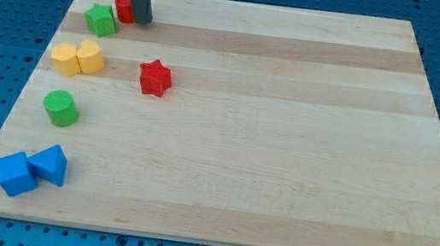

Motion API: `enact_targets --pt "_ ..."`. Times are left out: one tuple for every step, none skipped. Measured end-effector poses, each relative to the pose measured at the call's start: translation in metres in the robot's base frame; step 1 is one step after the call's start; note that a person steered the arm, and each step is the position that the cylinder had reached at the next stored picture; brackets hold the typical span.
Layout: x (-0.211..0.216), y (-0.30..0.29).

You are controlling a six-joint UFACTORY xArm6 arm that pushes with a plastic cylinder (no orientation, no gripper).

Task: Push the red circle a bit left

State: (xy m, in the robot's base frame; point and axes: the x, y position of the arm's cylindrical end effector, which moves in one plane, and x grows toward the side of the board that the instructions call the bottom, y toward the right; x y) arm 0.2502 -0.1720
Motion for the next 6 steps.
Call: enact_targets --pt "-0.024 -0.027" --pt "-0.022 -0.018" --pt "-0.002 -0.015" --pt "-0.002 -0.040" --pt "-0.002 -0.059" --pt "0.005 -0.078"
